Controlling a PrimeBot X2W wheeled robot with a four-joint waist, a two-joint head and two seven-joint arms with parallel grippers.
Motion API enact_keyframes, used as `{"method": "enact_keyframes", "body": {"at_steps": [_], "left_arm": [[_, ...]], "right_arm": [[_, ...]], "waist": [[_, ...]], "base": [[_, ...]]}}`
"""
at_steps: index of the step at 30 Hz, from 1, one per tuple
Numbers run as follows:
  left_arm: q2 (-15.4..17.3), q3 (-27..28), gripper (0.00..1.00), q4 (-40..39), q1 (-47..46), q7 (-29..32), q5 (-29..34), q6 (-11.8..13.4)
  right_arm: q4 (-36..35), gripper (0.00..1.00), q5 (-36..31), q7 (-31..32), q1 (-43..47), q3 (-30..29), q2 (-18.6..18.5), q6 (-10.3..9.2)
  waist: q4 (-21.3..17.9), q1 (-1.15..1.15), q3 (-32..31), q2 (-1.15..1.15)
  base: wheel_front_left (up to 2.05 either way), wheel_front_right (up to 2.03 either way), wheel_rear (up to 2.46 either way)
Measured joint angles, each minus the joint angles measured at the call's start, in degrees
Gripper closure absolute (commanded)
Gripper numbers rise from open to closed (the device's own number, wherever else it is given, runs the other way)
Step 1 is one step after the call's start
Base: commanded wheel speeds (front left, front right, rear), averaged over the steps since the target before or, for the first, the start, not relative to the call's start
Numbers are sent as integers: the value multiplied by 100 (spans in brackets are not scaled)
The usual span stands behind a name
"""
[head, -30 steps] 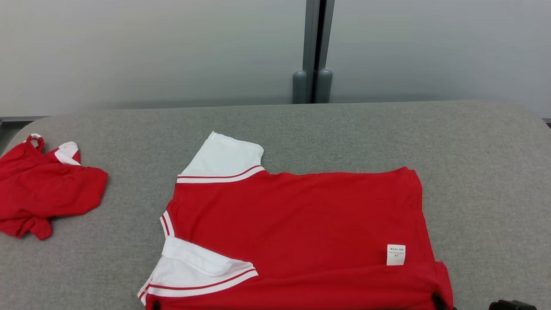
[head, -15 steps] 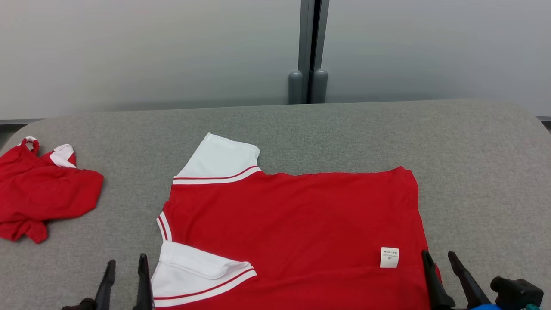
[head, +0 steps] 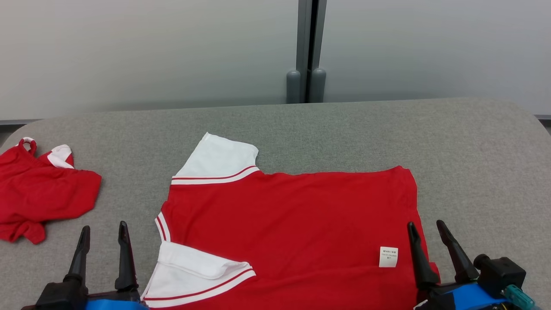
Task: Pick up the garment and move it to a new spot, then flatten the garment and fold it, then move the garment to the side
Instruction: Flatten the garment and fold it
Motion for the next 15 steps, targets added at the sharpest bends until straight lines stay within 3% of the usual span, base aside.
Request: {"method": "enact_keyframes", "body": {"at_steps": [15], "left_arm": [[-58, 167, 0, 565, -104, -1, 193, -134]], "right_arm": [[291, 0, -260, -23, -52, -77, 94, 0]], "waist": [[16, 0, -103, 0]], "base": [[0, 0, 0]]}}
